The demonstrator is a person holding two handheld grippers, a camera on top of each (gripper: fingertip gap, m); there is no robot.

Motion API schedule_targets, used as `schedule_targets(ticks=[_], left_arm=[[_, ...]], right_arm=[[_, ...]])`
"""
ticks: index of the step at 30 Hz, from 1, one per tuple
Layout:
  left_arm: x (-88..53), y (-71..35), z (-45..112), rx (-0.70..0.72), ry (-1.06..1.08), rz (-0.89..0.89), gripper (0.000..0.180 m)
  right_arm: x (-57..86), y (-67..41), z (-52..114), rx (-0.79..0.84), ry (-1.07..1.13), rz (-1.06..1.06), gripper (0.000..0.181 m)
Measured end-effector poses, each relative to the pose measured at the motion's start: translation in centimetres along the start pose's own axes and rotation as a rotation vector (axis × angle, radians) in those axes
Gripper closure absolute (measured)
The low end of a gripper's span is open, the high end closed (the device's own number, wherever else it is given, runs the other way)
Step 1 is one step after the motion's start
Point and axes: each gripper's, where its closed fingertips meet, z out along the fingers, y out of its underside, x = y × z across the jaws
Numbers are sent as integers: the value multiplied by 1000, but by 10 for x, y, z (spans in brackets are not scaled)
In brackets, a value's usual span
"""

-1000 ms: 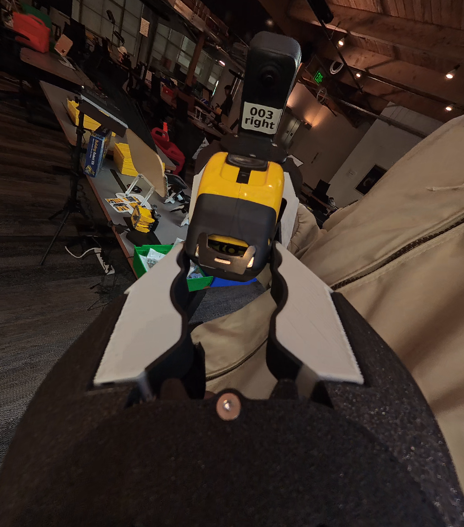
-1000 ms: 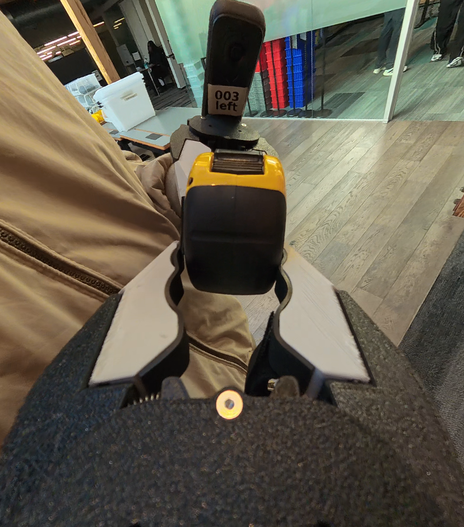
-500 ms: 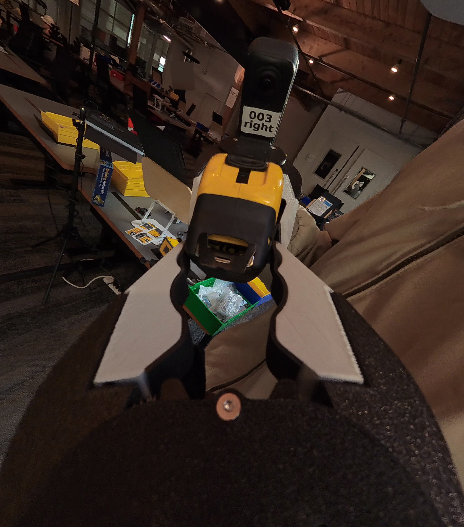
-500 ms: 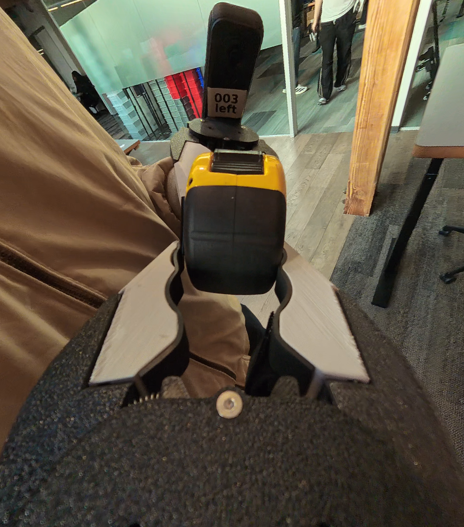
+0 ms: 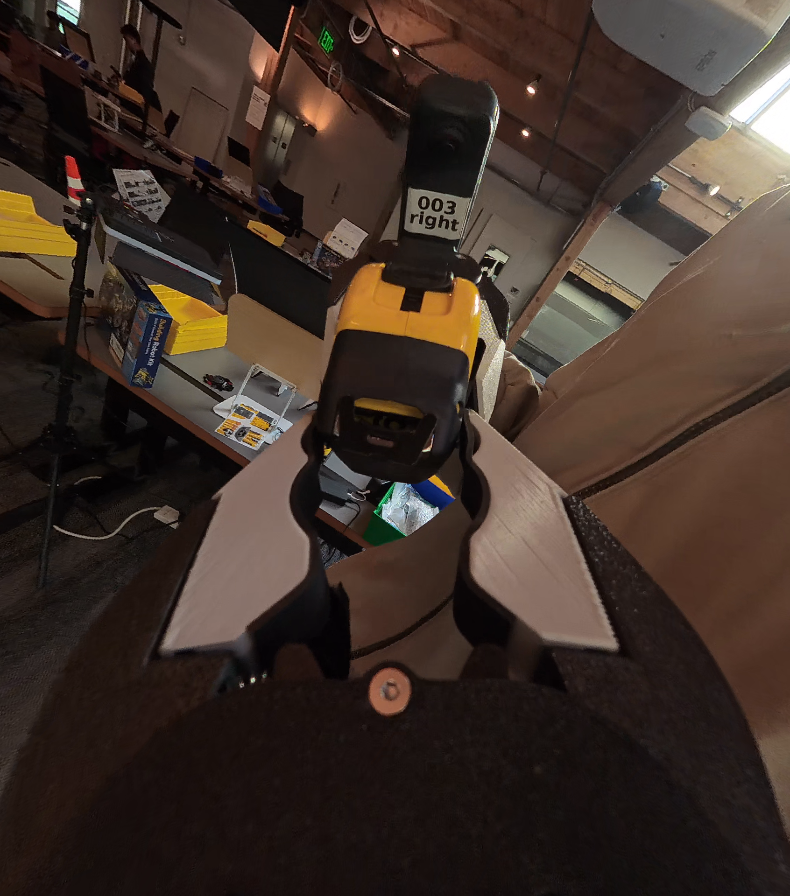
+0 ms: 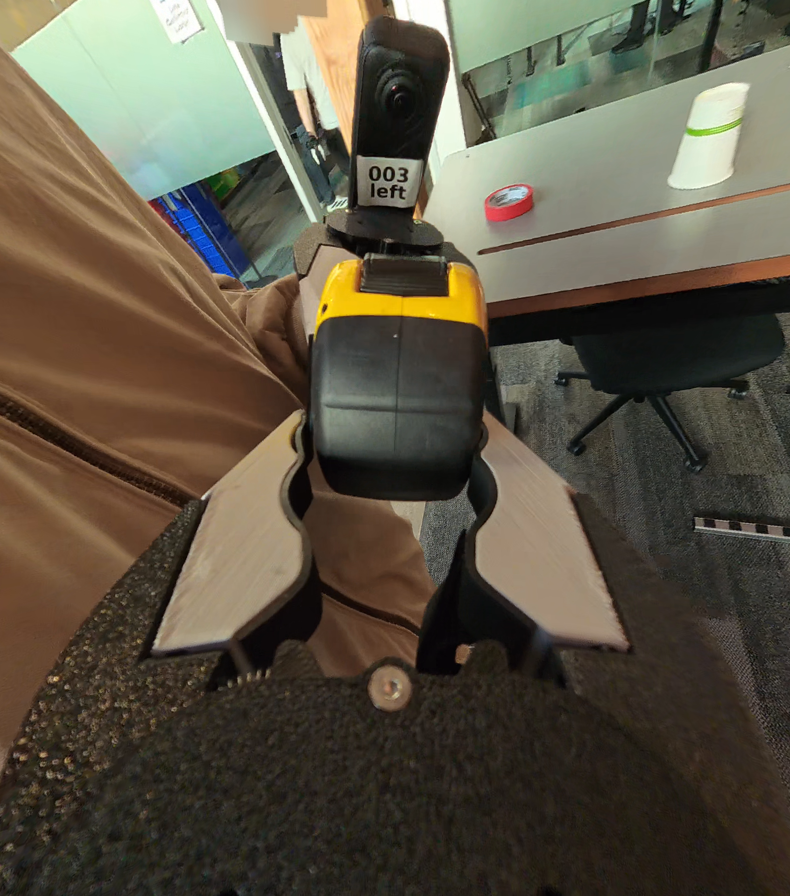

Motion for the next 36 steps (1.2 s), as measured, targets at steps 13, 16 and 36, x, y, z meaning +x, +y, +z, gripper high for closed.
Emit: schedule_targets(ticks=[13,16,36], left_arm=[[-331,-144,111,-128,210,-25,124],[-397,-190,151,-180,258,-20,124],[-857,-428,431,-352,628,-42,124]], right_arm=[[358,-66,-99,113,209,46,118],[434,-90,-139,147,259,54,118],[947,-181,-402,264,635,196,118]])
